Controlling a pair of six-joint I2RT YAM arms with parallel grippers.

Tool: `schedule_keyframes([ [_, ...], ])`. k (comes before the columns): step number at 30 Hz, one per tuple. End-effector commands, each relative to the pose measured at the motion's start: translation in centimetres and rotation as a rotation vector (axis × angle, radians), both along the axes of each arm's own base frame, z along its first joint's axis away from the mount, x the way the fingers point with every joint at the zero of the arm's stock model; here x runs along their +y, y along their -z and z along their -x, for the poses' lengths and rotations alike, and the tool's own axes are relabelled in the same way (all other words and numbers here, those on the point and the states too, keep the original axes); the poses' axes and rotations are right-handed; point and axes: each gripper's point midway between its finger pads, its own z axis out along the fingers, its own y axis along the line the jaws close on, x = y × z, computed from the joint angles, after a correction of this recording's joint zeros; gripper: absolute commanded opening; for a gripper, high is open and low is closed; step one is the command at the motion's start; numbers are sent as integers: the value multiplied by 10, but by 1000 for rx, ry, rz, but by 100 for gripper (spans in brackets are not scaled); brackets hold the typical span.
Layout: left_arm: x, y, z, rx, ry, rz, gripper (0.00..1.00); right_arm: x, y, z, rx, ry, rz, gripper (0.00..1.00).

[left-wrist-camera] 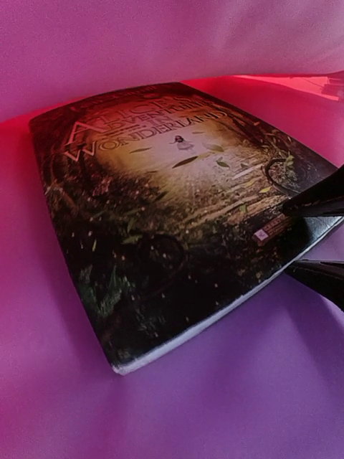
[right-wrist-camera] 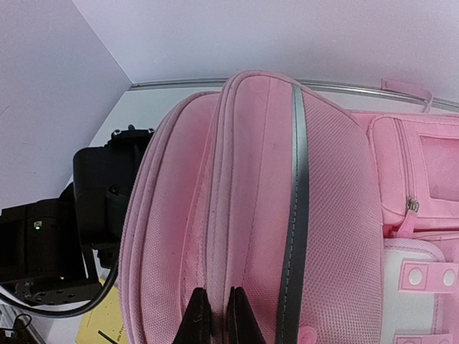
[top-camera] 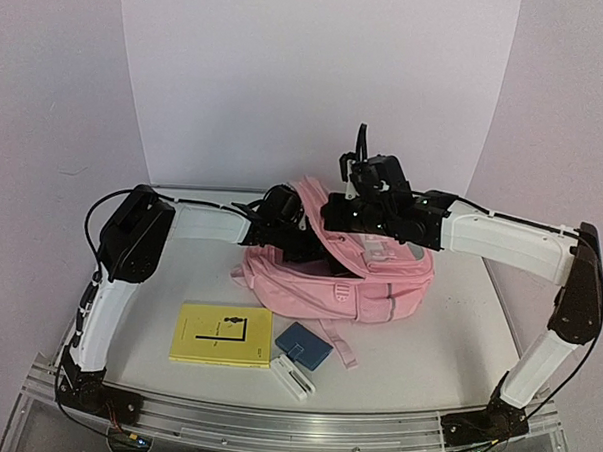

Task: Pack the student bag
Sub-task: Place the book in the student bag.

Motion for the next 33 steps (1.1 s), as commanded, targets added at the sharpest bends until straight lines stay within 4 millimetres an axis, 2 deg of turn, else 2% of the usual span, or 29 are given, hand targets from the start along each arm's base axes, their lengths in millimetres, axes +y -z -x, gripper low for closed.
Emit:
schedule_keyframes([
  [1, -13, -33, -2, -104, 21, 47, 21, -4, -59, -4, -133, 55, -135, 0],
  [3, -2, -41, 0, -143, 9, 22, 28, -10, -56, -6, -135, 90, -126, 0],
  [6, 19, -64, 5, -203, -20, -9, 39, -25, -48, -12, -131, 158, -106, 0],
  [9, 50, -71, 14, -209, -66, -69, 50, -40, -34, -18, -117, 206, -76, 0],
  [11, 73, -84, 21, -220, -119, -106, 55, -49, -24, -23, -115, 233, -39, 0],
  [16, 122, -105, 48, -218, -180, -143, 69, -78, 5, -37, -99, 311, 76, 0],
  [19, 156, -96, 59, -150, -227, -174, 74, -91, 14, -44, -93, 339, 122, 0],
  [22, 194, -84, 68, -77, -294, -194, 77, -92, 19, -46, -89, 334, 143, 0],
  [26, 243, -69, 82, 8, -405, -215, 80, -64, 25, -38, -49, 170, 120, 0],
  [27, 254, -60, 87, 45, -434, -226, 81, -59, 25, -35, -40, 140, 112, 7],
  [28, 264, -51, 94, 82, -459, -238, 82, -55, 25, -32, -37, 122, 105, 21],
  [31, 287, -30, 111, 168, -509, -279, 85, -43, 12, -13, -55, 94, 81, 67],
  [33, 299, -14, 124, 228, -539, -322, 87, -33, -3, 6, -66, 70, 40, 81],
])
